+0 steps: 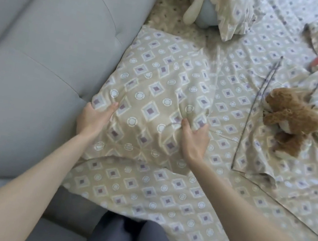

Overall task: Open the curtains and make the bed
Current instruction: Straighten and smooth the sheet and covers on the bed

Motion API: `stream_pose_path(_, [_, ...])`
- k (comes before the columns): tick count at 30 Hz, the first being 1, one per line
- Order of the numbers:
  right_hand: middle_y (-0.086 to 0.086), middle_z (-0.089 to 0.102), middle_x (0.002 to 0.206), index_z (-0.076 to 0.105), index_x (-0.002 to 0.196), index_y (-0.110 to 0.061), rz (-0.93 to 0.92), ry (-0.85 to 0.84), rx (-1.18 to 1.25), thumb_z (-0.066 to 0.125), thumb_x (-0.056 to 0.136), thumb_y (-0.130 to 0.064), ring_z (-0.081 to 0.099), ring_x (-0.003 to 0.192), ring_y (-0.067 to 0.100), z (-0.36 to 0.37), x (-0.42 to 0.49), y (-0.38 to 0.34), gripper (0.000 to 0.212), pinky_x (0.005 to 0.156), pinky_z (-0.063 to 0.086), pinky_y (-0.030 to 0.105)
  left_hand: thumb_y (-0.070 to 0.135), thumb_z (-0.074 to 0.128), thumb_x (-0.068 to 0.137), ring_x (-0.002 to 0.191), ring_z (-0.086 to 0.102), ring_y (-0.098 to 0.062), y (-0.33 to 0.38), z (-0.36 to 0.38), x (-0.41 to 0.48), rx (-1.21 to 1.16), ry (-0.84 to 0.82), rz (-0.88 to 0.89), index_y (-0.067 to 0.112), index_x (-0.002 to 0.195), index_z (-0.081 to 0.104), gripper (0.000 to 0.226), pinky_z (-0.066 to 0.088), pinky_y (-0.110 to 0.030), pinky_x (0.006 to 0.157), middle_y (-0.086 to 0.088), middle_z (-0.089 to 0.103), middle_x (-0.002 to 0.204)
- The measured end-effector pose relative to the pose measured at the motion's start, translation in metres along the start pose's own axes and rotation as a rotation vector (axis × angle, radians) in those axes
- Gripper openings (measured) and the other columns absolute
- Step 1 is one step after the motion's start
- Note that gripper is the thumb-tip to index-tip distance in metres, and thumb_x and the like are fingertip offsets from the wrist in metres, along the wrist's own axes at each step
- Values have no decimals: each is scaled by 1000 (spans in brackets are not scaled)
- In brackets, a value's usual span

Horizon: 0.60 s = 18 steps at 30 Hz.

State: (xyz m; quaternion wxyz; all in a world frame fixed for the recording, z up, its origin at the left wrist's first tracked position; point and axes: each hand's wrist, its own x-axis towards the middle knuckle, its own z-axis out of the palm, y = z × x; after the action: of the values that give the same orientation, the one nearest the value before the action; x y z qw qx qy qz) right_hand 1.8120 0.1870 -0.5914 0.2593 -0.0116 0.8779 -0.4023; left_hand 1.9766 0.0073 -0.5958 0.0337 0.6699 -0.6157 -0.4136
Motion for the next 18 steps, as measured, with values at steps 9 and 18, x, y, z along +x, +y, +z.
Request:
stream_pose_path(9, [10, 52, 123, 32, 131, -6, 210, -551, -369, 54, 92, -37, 56, 102, 23, 9, -77, 94, 54, 89, 47, 37, 28, 56, 91, 120, 50, -35, -103, -34, -54, 670, 72, 251, 9, 139, 37, 55, 41, -46, 95, -16, 50, 134])
stream_pose_path(18, [10, 33, 147, 33, 143, -15, -200, -438, -598, 44, 94, -17, 29, 134, 29, 28, -44, 56, 49, 108, 28, 39, 21, 42, 97, 146, 18, -23, -64, 3, -39, 667, -34, 496, 27, 149, 23, 55, 23, -43, 116, -1, 18, 158])
